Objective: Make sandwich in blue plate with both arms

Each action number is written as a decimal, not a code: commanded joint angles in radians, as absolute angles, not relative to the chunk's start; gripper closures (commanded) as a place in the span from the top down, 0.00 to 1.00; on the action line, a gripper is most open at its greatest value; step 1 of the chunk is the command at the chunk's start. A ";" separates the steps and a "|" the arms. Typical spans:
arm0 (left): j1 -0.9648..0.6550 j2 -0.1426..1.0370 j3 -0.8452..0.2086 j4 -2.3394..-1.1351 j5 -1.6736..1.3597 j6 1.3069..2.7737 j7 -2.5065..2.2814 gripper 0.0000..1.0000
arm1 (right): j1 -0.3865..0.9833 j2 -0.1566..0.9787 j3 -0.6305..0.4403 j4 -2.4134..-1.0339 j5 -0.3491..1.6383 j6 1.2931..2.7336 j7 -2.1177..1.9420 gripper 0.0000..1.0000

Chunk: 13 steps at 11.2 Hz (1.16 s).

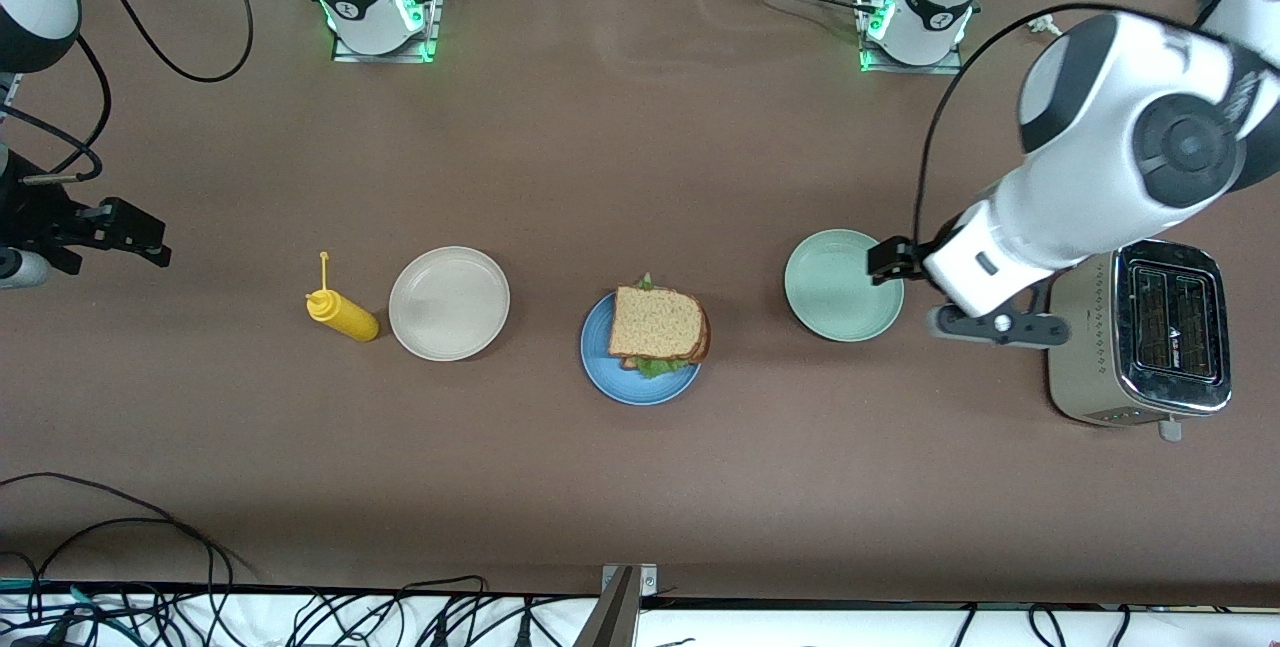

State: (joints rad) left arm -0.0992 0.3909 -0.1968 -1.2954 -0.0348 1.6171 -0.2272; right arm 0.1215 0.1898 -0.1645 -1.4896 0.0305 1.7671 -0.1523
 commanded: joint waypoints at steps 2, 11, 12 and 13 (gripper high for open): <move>-0.107 0.256 -0.098 -1.316 -0.009 1.563 -0.218 1.00 | 0.126 0.181 -0.161 -1.480 0.034 1.749 -0.114 1.00; -0.101 0.077 0.009 -1.483 -0.011 1.482 -0.089 1.00 | 0.143 0.181 -0.156 -1.480 -0.026 1.749 -0.110 1.00; -0.101 0.077 0.020 -1.483 -0.009 1.482 -0.081 1.00 | 0.143 0.181 -0.156 -1.480 -0.026 1.749 -0.112 1.00; -0.101 0.074 0.028 -1.496 -0.008 1.482 -0.077 1.00 | 0.143 0.181 -0.156 -1.480 -0.026 1.749 -0.110 1.00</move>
